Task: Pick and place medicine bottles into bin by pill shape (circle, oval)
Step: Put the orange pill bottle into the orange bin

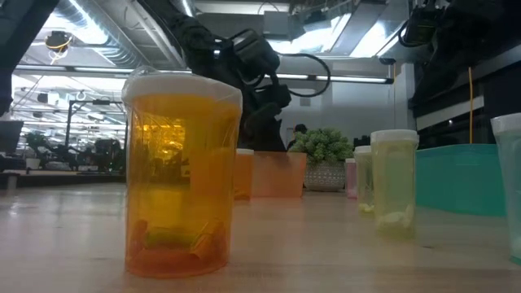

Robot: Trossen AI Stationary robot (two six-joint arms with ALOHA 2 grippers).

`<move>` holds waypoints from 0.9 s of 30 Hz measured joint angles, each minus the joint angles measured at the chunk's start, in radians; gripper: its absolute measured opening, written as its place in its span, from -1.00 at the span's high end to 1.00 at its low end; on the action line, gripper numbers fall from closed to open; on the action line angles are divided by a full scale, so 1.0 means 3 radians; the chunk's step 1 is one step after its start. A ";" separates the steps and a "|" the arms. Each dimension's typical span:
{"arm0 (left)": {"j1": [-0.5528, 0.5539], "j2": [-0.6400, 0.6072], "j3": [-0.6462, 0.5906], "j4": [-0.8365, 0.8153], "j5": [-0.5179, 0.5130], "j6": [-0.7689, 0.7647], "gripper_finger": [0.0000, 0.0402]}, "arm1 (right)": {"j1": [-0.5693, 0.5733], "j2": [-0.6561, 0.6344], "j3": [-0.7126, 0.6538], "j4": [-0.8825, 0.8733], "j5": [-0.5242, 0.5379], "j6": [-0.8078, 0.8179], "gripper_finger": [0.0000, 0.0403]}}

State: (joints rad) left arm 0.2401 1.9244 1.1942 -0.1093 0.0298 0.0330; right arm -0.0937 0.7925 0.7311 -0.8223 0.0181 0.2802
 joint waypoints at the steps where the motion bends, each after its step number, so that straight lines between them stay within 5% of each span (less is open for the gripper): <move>1: 0.0000 0.0000 0.0000 -0.0007 -0.0026 0.0001 -0.12 | 0.0000 0.0000 0.0000 0.0000 0.0000 0.0000 -0.40; 27: -0.0003 -0.0064 0.0000 -0.0051 -0.0101 0.0005 -0.49 | 0.0000 0.0000 0.0000 0.0003 0.0000 -0.0004 -0.40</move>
State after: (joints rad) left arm 0.2394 1.9053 1.1942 -0.1246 -0.0006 0.0345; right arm -0.0937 0.7925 0.7311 -0.8215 0.0181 0.2790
